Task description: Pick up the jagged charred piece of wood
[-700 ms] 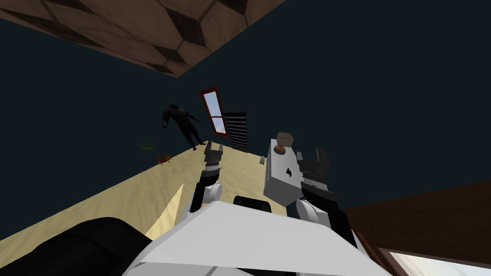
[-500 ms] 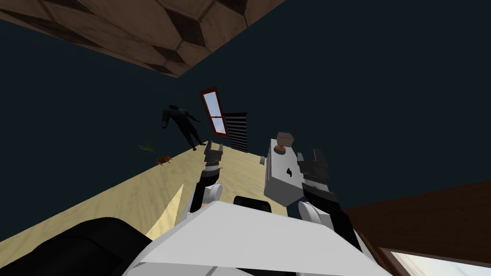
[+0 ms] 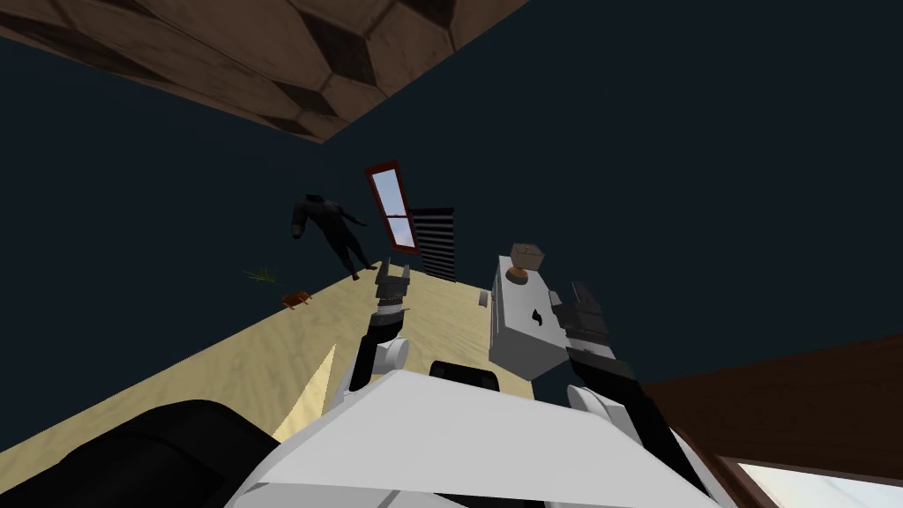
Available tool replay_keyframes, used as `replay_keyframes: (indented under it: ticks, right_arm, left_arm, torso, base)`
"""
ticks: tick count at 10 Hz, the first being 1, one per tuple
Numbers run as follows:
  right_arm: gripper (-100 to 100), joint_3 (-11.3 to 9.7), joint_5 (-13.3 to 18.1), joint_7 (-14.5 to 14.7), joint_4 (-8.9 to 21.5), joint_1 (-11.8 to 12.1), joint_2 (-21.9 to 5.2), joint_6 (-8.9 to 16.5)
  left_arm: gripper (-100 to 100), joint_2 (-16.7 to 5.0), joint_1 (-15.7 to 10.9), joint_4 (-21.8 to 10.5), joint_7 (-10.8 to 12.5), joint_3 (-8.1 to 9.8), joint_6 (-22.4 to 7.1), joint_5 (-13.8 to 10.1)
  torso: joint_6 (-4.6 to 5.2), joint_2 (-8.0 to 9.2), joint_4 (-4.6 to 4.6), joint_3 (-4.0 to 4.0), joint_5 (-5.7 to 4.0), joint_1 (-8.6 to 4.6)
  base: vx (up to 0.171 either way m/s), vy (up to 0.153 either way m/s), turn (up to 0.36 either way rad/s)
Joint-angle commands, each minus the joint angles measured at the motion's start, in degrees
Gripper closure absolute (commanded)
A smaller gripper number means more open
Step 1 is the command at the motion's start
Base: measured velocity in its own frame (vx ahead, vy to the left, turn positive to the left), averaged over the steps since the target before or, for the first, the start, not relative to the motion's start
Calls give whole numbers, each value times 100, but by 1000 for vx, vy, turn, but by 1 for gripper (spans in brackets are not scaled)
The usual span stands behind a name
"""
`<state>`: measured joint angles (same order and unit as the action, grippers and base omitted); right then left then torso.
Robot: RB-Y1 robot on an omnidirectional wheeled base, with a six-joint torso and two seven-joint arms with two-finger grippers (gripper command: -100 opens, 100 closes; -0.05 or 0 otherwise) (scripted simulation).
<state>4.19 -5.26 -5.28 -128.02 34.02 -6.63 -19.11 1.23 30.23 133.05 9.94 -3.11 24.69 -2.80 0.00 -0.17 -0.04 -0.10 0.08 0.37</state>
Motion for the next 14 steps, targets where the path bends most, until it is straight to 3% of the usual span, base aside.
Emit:
replay_keyframes:
  ticks: [1,3,5,12,14]
  right_arm:
    - [-100,195,-94,-126,58,161,-203,276]
    - [-100,319,-156,-204,127,241,-309,472]
    - [-100,586,-305,-388,293,404,-503,838]
    - [-100,1018,-594,-737,611,639,-760,1732]
    - [-100,1319,-828,-1014,867,776,-914,2169]
  left_arm:
    - [0,0,0,0,0,0,0,0]
    - [0,0,0,0,0,0,0,0]
    - [0,0,0,0,0,0,0,0]
    - [0,0,0,0,0,0,0,0]
    - [0,-1,0,0,0,1,0,0]
  torso:
    - [0,0,0,0,0,0]
    - [0,-5,-1,-3,3,10]
    - [0,-3,0,-2,0,-6]
    - [0,-10,-2,-6,-1,-7]
    - [0,-9,-2,-5,-2,-15]
  base:
    - [47,116,-69]
    - [52,115,-54]
    - [57,94,-66]
    - [55,79,-47]
    - [94,80,-91]
